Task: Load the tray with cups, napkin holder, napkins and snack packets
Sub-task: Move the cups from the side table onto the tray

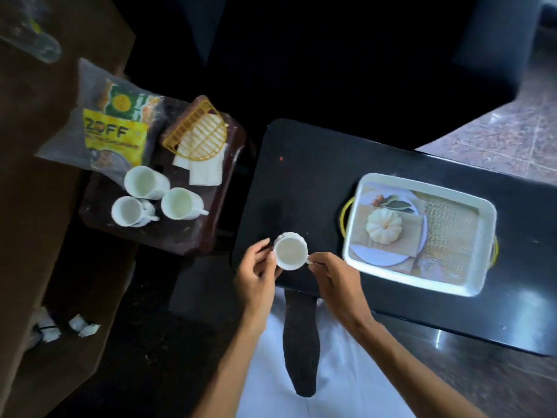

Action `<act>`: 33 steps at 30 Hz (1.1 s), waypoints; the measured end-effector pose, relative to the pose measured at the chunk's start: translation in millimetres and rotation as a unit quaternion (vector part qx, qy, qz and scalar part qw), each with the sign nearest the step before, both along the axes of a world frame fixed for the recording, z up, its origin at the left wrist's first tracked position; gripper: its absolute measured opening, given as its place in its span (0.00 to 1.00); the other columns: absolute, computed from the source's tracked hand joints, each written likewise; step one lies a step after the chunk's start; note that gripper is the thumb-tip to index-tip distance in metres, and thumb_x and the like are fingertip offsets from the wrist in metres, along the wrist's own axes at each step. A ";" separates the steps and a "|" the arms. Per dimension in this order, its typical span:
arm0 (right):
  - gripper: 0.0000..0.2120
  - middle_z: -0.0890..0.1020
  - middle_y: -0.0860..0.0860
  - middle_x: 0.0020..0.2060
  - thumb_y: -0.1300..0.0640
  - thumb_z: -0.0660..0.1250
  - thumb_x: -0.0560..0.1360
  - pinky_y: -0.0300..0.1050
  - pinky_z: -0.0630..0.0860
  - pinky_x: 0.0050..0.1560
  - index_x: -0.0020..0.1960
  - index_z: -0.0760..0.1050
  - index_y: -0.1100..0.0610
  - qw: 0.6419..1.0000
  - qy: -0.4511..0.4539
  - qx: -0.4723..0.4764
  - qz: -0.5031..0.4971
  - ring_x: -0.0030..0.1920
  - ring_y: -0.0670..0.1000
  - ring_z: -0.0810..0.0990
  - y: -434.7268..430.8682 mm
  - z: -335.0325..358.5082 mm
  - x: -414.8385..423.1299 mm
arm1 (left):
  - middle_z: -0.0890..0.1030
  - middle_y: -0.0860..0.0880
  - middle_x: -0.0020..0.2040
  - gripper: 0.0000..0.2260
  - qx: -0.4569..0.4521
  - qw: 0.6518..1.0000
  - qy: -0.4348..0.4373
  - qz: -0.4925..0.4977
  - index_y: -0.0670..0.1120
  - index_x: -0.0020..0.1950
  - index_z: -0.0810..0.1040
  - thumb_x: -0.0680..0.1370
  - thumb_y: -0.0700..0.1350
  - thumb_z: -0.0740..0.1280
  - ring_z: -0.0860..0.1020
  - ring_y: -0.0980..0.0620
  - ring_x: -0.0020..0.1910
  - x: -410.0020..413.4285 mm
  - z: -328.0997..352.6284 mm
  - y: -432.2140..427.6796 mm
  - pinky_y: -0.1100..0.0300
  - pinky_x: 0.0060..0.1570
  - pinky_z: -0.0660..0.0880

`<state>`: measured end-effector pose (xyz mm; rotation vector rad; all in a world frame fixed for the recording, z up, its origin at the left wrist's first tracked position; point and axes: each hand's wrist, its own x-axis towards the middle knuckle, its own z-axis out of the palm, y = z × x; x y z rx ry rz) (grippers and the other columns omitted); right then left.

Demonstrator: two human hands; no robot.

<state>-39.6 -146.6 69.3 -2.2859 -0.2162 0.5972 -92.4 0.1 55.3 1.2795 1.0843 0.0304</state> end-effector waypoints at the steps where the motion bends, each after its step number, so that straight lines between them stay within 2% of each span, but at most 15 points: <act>1: 0.03 0.85 0.50 0.45 0.62 0.69 0.78 0.31 0.70 0.44 0.49 0.82 0.58 1.000 -0.002 -0.010 -0.014 0.44 0.47 0.82 -19.5 -1.3 3.6 | 0.86 0.50 0.53 0.10 -0.004 1.000 0.000 -0.024 0.45 0.60 0.82 0.81 0.35 0.67 0.86 0.58 0.52 6.8 -2.7 -17.8 0.59 0.50 0.84; 4: 0.04 0.86 0.50 0.45 0.63 0.69 0.77 0.27 0.70 0.45 0.49 0.82 0.58 0.998 0.010 -0.025 -0.060 0.46 0.49 0.83 -75.4 -13.8 13.7 | 0.87 0.49 0.49 0.08 0.010 0.996 0.025 -0.086 0.44 0.56 0.86 0.80 0.36 0.69 0.86 0.55 0.49 26.5 -15.8 -67.2 0.58 0.49 0.84; 8: 0.04 0.86 0.53 0.46 0.65 0.69 0.77 0.25 0.68 0.46 0.49 0.82 0.60 0.995 0.018 -0.051 -0.081 0.49 0.53 0.84 -128.4 -42.0 24.5 | 0.86 0.52 0.45 0.09 0.035 0.986 0.072 -0.143 0.40 0.58 0.86 0.80 0.37 0.70 0.86 0.53 0.48 47.5 -37.2 -116.9 0.58 0.50 0.85; 11: 0.04 0.86 0.54 0.47 0.64 0.69 0.77 0.18 0.66 0.46 0.50 0.82 0.60 0.996 0.023 -0.042 -0.079 0.49 0.53 0.83 -151.1 -59.7 31.7 | 0.86 0.54 0.44 0.08 0.059 0.979 0.105 -0.165 0.42 0.56 0.87 0.79 0.38 0.71 0.86 0.52 0.46 56.4 -57.6 -140.6 0.51 0.51 0.85; 13: 0.04 0.85 0.54 0.48 0.64 0.69 0.78 0.22 0.68 0.46 0.50 0.82 0.60 0.997 0.026 -0.037 -0.069 0.49 0.52 0.83 -162.0 -71.2 36.2 | 0.87 0.53 0.44 0.07 0.079 0.973 0.122 -0.177 0.44 0.55 0.87 0.79 0.40 0.71 0.86 0.51 0.46 61.3 -69.5 -150.8 0.48 0.52 0.85; 15: 0.04 0.85 0.55 0.48 0.64 0.68 0.78 0.33 0.72 0.49 0.51 0.82 0.61 0.997 0.025 -0.030 -0.063 0.49 0.54 0.83 -170.3 -82.4 39.2 | 0.86 0.54 0.42 0.07 0.096 0.968 0.137 -0.186 0.45 0.54 0.87 0.79 0.40 0.71 0.86 0.50 0.45 65.2 -76.0 -158.1 0.47 0.52 0.85; 17: 0.05 0.85 0.56 0.49 0.64 0.67 0.78 0.39 0.75 0.51 0.52 0.81 0.61 0.997 0.030 -0.024 -0.063 0.50 0.54 0.83 -176.0 -91.5 41.1 | 0.85 0.56 0.38 0.06 0.108 0.964 0.148 -0.194 0.44 0.53 0.87 0.79 0.40 0.71 0.86 0.49 0.44 68.4 -80.2 -162.9 0.48 0.51 0.85; 20: 0.05 0.85 0.57 0.49 0.65 0.68 0.78 0.42 0.77 0.51 0.52 0.82 0.62 0.998 0.034 -0.021 -0.049 0.50 0.56 0.83 -181.1 -100.8 42.0 | 0.85 0.56 0.39 0.06 0.120 0.957 0.160 -0.210 0.46 0.51 0.87 0.78 0.40 0.71 0.86 0.47 0.45 68.0 -87.6 -166.8 0.47 0.51 0.84; 28: 0.06 0.85 0.57 0.51 0.64 0.67 0.78 0.44 0.77 0.51 0.54 0.81 0.62 0.998 0.053 -0.032 -0.025 0.51 0.55 0.83 -183.1 -108.7 39.7 | 0.86 0.55 0.44 0.06 0.147 0.944 0.190 -0.227 0.51 0.51 0.87 0.78 0.42 0.72 0.84 0.43 0.52 64.5 -95.8 -168.0 0.45 0.53 0.84; 31: 0.05 0.85 0.57 0.50 0.65 0.67 0.79 0.43 0.78 0.50 0.53 0.81 0.62 0.998 0.050 -0.026 -0.027 0.50 0.55 0.83 -183.1 -108.1 40.0 | 0.85 0.56 0.43 0.05 0.149 0.940 0.195 -0.238 0.50 0.51 0.87 0.78 0.42 0.72 0.83 0.43 0.53 65.0 -94.7 -166.9 0.46 0.52 0.84; 33: 0.05 0.85 0.57 0.49 0.65 0.67 0.78 0.47 0.80 0.50 0.53 0.80 0.62 0.998 0.047 -0.024 -0.027 0.49 0.56 0.83 -182.4 -108.1 41.2 | 0.86 0.53 0.44 0.04 0.150 0.938 0.192 -0.246 0.48 0.52 0.86 0.78 0.42 0.73 0.84 0.44 0.53 63.5 -93.7 -166.1 0.47 0.52 0.84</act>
